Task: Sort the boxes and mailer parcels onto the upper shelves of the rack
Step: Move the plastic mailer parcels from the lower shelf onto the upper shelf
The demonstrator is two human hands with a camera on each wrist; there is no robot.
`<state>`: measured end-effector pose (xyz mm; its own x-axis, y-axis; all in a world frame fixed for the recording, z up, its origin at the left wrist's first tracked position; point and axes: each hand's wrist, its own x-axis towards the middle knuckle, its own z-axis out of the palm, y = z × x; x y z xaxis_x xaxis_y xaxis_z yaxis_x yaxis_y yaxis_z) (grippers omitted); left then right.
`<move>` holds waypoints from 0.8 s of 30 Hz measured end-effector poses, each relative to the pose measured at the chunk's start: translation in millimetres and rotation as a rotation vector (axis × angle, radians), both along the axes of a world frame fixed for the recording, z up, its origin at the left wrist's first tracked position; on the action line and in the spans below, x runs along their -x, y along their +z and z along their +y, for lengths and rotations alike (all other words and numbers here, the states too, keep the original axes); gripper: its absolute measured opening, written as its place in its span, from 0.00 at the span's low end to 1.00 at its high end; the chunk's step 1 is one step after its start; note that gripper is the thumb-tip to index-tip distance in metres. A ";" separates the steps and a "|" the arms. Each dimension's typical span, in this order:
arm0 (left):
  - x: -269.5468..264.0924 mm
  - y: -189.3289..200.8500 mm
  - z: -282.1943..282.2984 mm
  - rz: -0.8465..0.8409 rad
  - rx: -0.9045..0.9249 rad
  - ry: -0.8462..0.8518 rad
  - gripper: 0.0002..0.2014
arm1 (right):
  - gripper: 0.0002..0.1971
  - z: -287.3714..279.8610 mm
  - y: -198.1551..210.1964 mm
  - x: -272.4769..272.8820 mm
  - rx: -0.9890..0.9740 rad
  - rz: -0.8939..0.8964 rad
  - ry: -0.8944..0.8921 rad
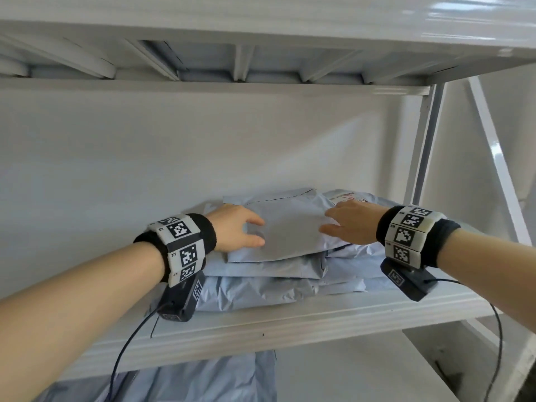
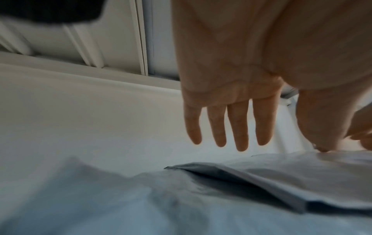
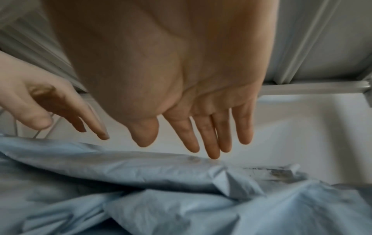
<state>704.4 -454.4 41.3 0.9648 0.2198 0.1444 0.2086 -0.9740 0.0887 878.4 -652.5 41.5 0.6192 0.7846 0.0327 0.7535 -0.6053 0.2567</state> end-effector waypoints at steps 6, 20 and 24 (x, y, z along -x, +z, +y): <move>67.1 -11.2 -18.4 -0.271 0.191 -0.333 0.12 | 0.27 -1.2 27.2 59.5 -0.114 -0.151 0.061; 176.0 -198.8 -10.2 0.003 0.546 -0.524 0.10 | 0.16 8.9 -48.3 259.3 -0.455 -0.229 0.512; 184.3 -262.7 20.2 -0.016 0.600 -0.351 0.08 | 0.13 14.7 -111.9 280.6 -0.490 -0.157 0.601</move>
